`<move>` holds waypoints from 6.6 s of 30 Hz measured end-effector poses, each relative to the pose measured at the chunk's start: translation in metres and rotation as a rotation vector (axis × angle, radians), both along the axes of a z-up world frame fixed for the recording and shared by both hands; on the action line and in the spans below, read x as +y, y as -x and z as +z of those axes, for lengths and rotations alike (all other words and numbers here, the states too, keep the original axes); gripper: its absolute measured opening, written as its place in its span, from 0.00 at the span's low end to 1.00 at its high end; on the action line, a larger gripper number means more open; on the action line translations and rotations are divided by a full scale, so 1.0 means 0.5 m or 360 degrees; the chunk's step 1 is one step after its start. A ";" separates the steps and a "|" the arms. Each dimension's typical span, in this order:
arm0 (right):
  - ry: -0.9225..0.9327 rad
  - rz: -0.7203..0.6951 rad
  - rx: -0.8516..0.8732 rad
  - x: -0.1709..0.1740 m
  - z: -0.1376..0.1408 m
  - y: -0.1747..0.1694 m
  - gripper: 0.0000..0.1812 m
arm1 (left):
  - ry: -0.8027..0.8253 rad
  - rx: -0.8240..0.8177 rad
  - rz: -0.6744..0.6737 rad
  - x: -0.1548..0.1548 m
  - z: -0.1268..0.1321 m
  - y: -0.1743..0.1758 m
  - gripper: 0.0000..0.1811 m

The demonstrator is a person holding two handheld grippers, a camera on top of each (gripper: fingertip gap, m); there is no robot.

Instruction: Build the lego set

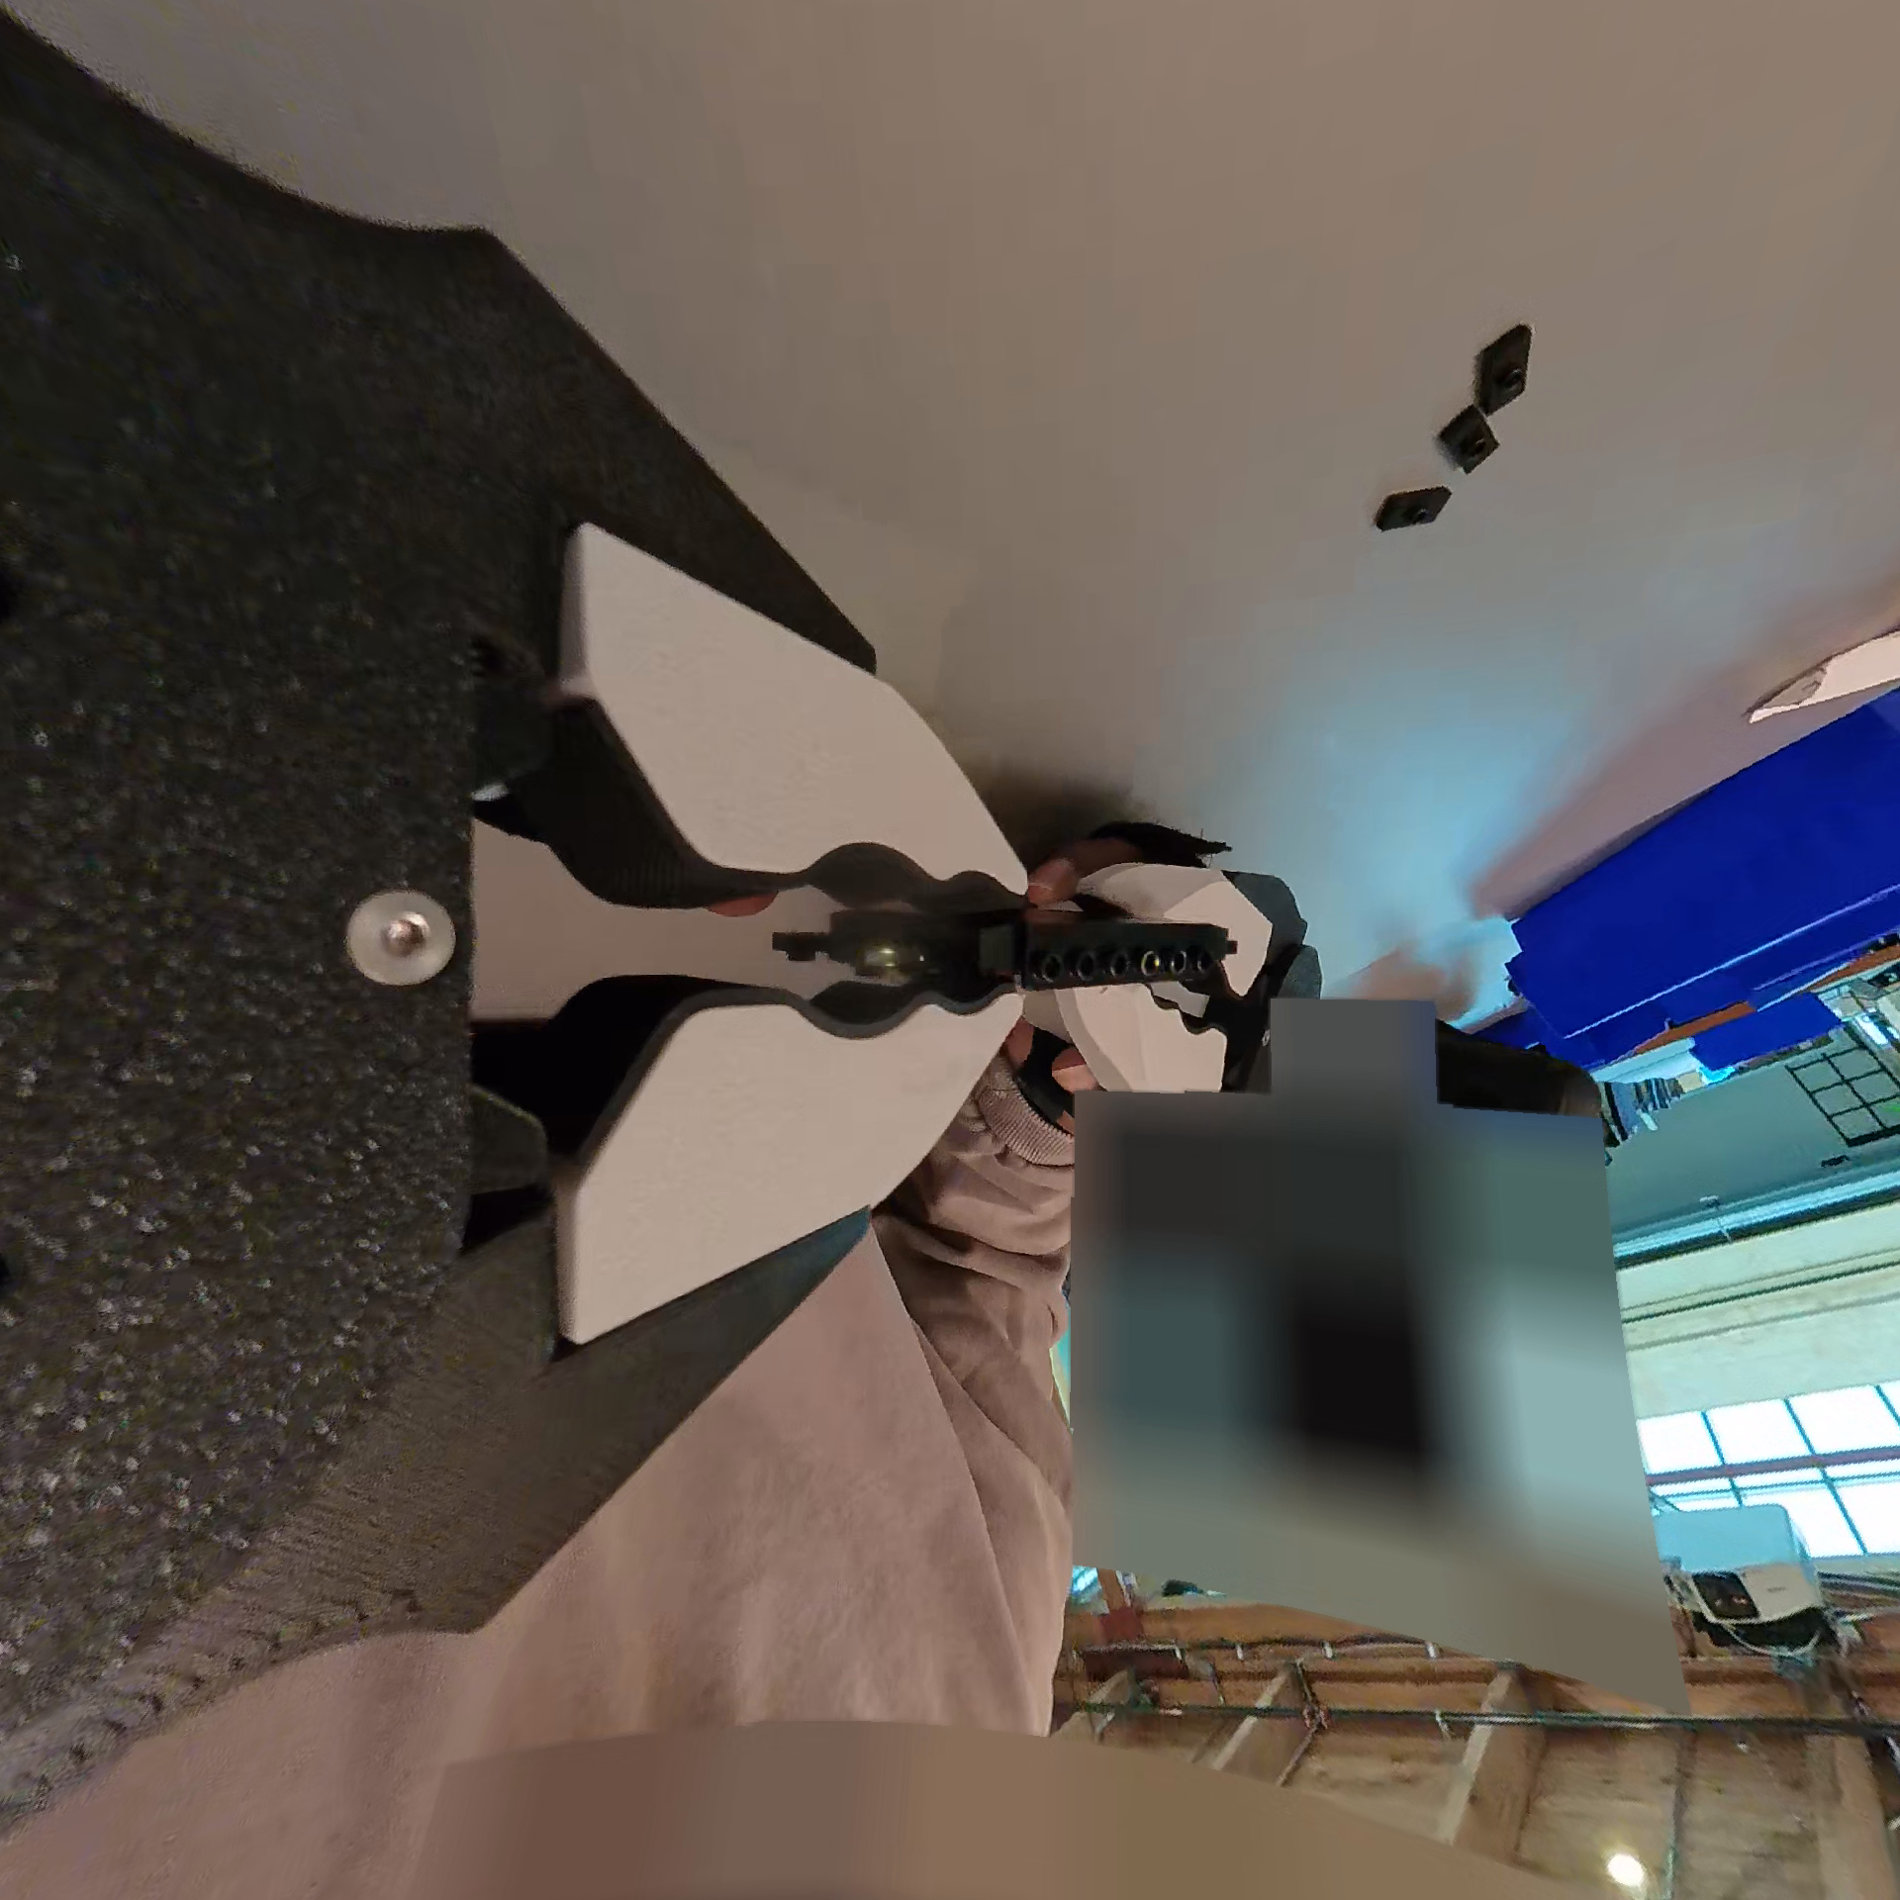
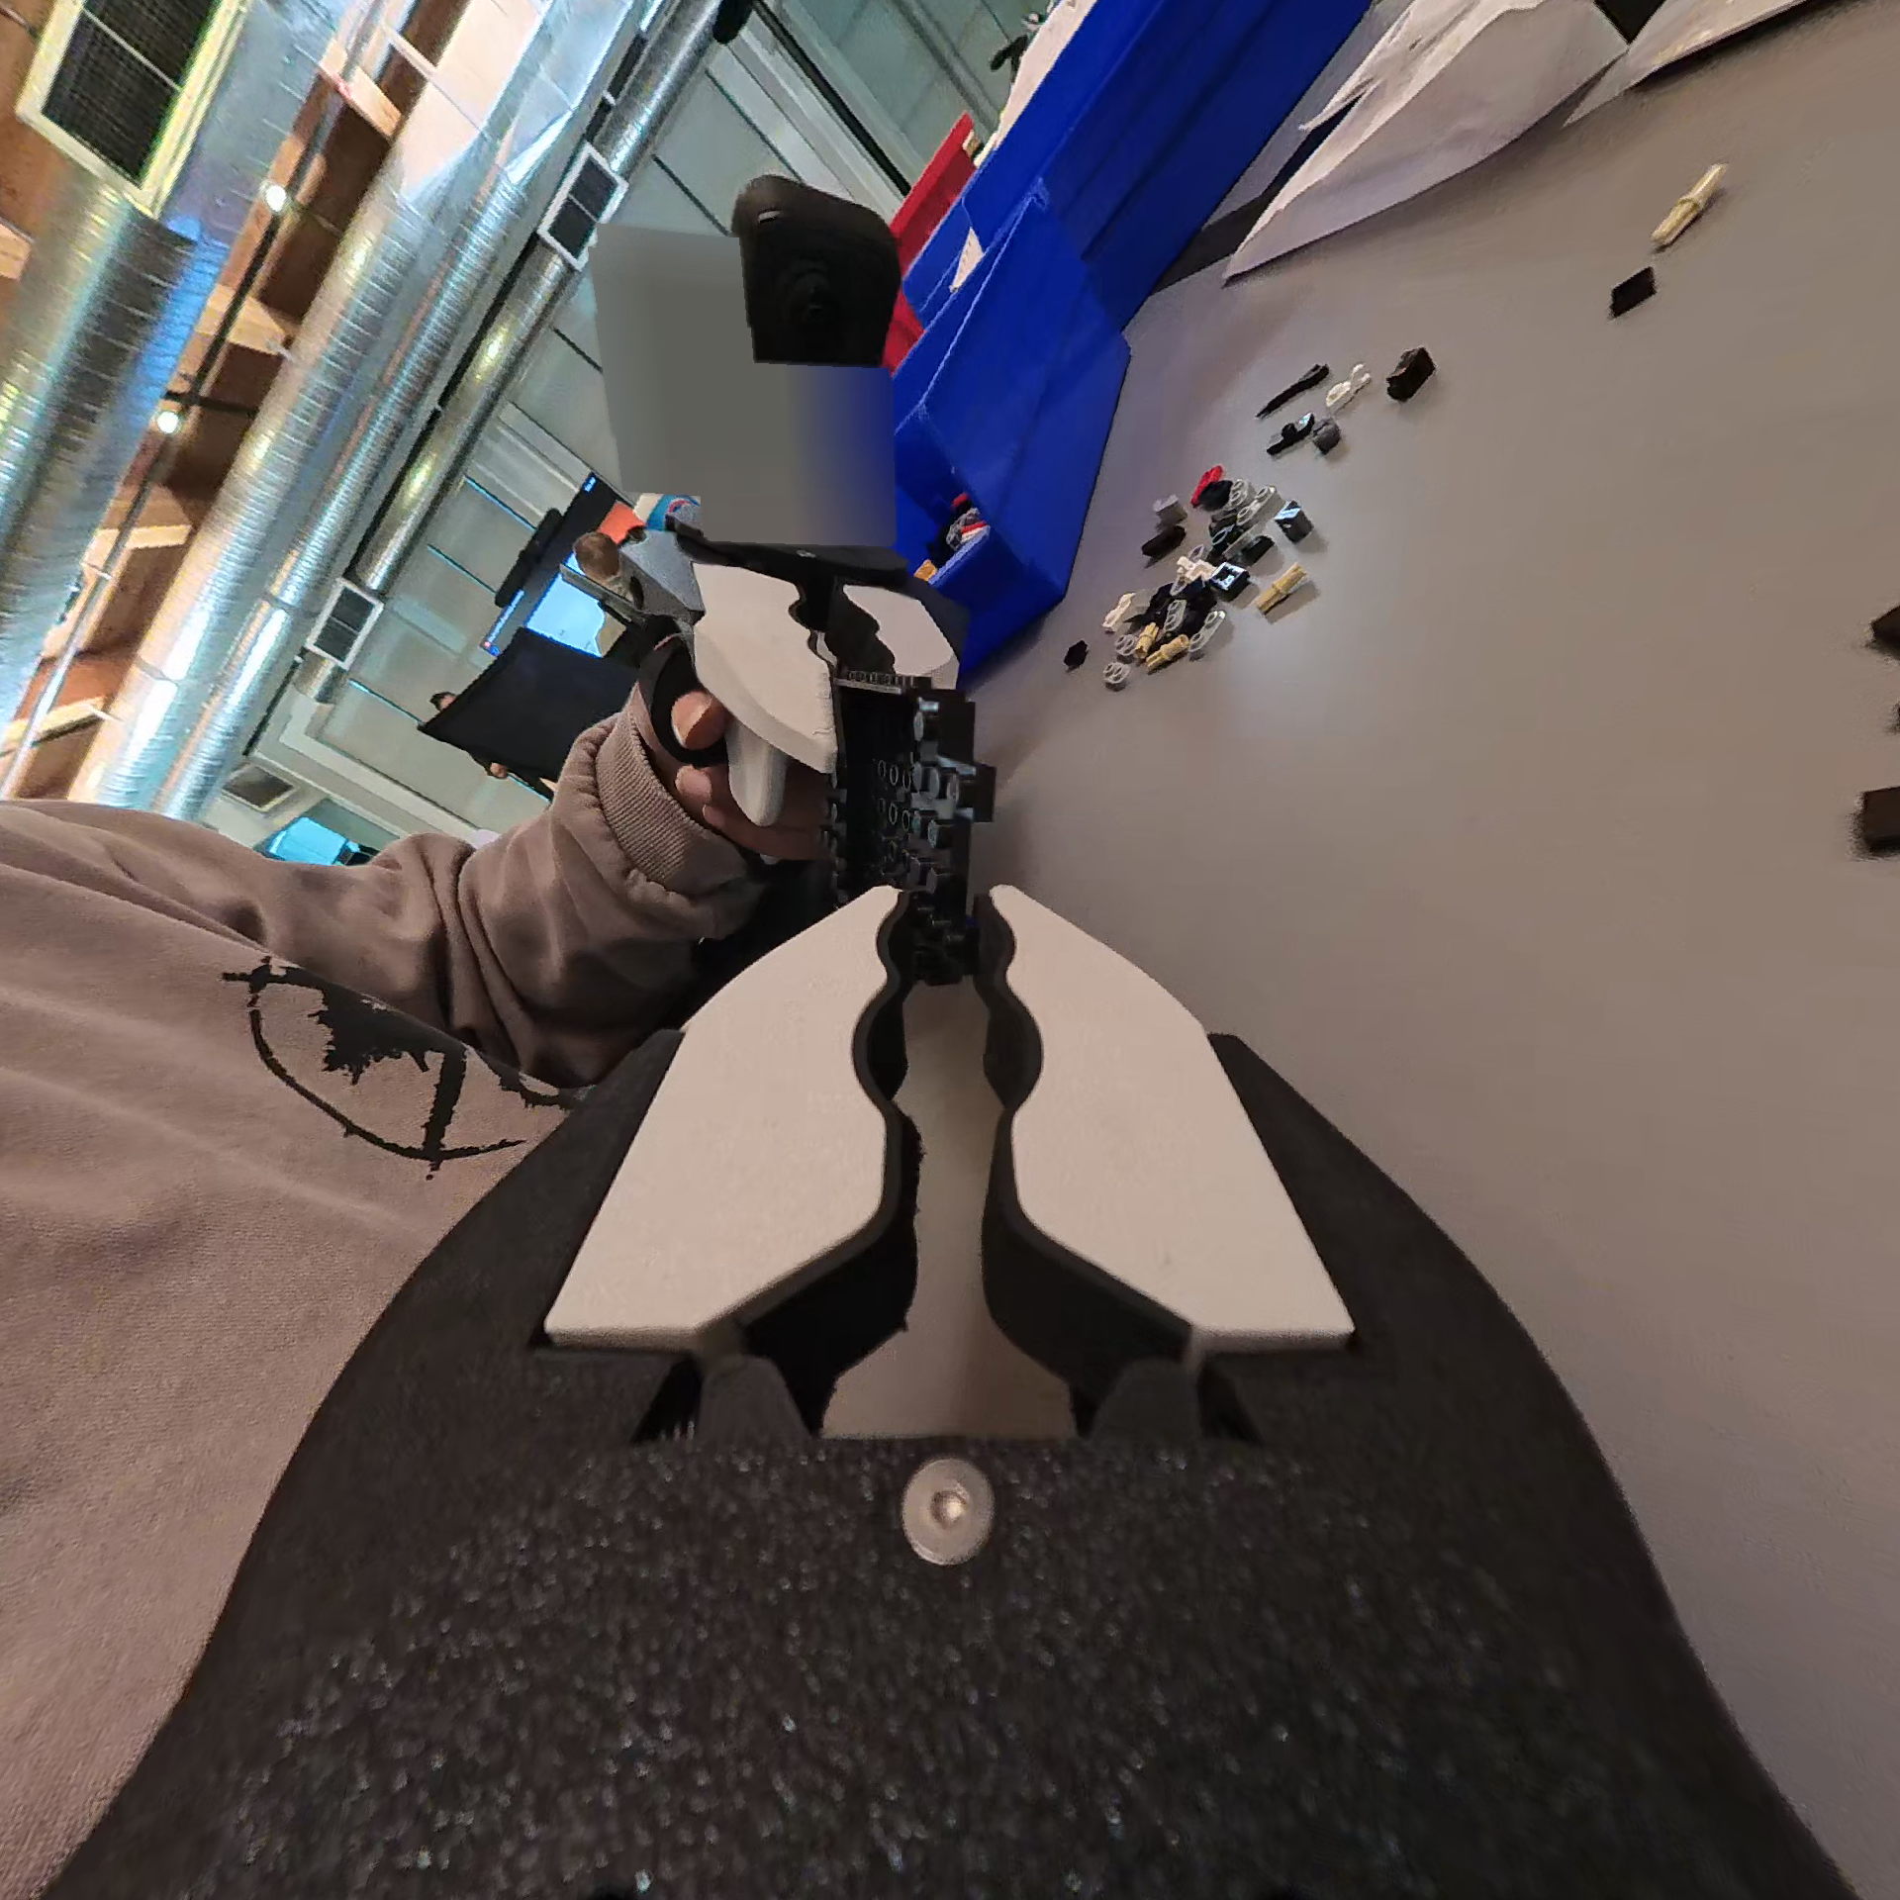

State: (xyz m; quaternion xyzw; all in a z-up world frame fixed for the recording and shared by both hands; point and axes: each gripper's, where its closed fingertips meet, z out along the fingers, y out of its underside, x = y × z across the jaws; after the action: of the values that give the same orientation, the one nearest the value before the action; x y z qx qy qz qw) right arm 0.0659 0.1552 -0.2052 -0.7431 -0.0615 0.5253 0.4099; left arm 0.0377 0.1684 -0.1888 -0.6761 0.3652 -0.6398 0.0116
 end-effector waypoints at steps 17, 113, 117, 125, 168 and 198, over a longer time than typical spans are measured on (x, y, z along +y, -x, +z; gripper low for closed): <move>-0.0011 -0.0030 -0.0043 0.010 -0.010 -0.006 0.06 | 0.0014 -0.0099 0.0024 0.014 -0.020 -0.005 0.06; -0.0126 -0.0028 -0.0010 0.030 0.010 -0.005 0.05 | 0.0059 -0.0216 0.0330 0.043 0.004 -0.025 0.06; -0.0105 -0.0002 0.0043 0.025 0.016 -0.004 0.05 | 0.0079 -0.0212 0.0322 0.042 0.004 -0.025 0.05; -0.0048 -0.0014 0.0153 0.025 0.020 -0.007 0.08 | 0.0145 -0.0202 0.0341 0.046 0.004 -0.021 0.05; -0.0137 0.0187 -0.0077 0.012 0.007 0.014 0.05 | -0.0054 -0.0094 0.0168 0.017 -0.003 -0.006 0.05; -0.0046 0.0238 0.0271 0.003 0.033 -0.003 0.05 | -0.0340 -0.0128 0.0107 -0.018 0.013 -0.024 0.06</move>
State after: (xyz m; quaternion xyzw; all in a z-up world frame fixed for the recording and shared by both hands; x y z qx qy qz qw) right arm 0.0672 0.1569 -0.1889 -0.6831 -0.0895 0.6148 0.3839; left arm 0.0499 0.1595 -0.1822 -0.6568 0.4078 -0.6229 0.1197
